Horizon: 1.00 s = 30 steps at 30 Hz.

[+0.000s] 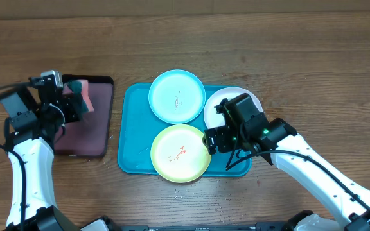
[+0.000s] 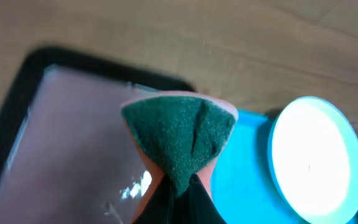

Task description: Clean dirty plates on tray and stack at the side

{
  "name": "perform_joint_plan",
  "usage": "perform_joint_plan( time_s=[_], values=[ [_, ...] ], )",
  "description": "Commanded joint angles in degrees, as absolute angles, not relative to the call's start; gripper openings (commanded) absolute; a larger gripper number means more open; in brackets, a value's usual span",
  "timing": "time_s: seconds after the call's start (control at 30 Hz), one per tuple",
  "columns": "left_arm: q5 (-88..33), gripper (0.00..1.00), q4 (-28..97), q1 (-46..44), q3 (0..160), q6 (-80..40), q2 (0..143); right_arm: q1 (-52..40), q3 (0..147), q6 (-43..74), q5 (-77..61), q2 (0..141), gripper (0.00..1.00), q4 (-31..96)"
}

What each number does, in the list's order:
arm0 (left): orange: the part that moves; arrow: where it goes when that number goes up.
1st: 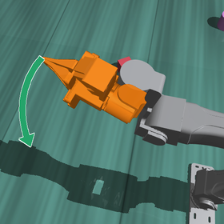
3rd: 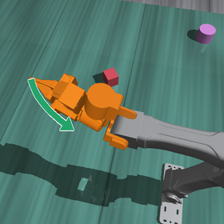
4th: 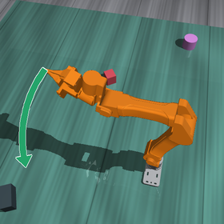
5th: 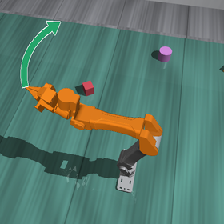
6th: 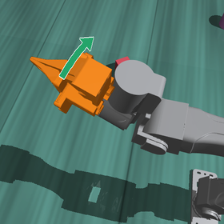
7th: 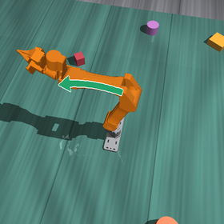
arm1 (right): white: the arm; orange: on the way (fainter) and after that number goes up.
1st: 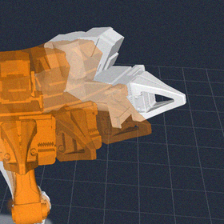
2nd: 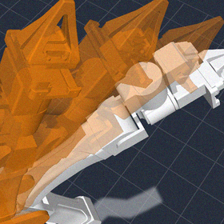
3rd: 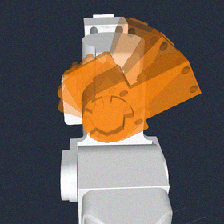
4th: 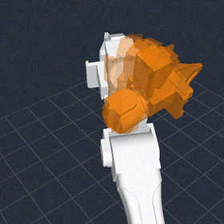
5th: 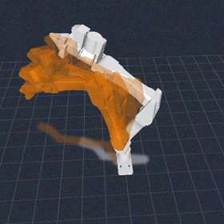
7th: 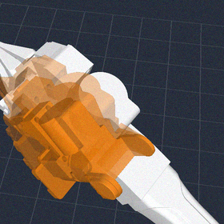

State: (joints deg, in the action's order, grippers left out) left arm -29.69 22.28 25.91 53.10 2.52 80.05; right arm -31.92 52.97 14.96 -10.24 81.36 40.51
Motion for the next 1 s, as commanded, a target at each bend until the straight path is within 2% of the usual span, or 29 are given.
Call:
perform_joint_plan(
  time_s=[0.0,0.17,0.27,0.37,0.47,0.73,0.83,0.97],
  values=[
    [-23.07,0.04,25.98,22.68,52.75,-0.67,80.38,-32.21,54.72,14.59,-10.2,84.12,0.95,41.71],
    [-14.11,0.04,29.65,15.2,52.75,1.26,80.38,-32.21,54.72,14.61,-13.23,88.58,0.83,42.13],
    [-8.12,0.04,30.7,10.61,52.75,1.08,80.38,-32.21,54.72,14.57,-14.26,90.78,0.69,42.24],
    [-4.84,0.04,31.53,8.23,52.77,1.08,80.38,-32.21,54.72,14.55,-15.94,91.29,0.63,42.09],
    [-4.64,0.04,32.14,6.02,52.77,1.1,80.38,-32.21,54.72,14.59,-17.76,91.55,0.59,42.35],
    [-12.21,0.04,32.95,-4.14,52.77,1.08,80.38,-32.21,54.72,14.61,-18.13,95.35,0.58,42.37],
    [-13.87,0.04,33.41,-8.86,52.77,1.13,80.38,-32.18,54.72,14.59,-18.09,96.27,0.51,42.35],
    [-14.9,0.04,35.09,-15.22,52.75,2.83,80.51,-32.18,54.72,14.57,-18.09,96.4,0.36,42.33]
  ],
)
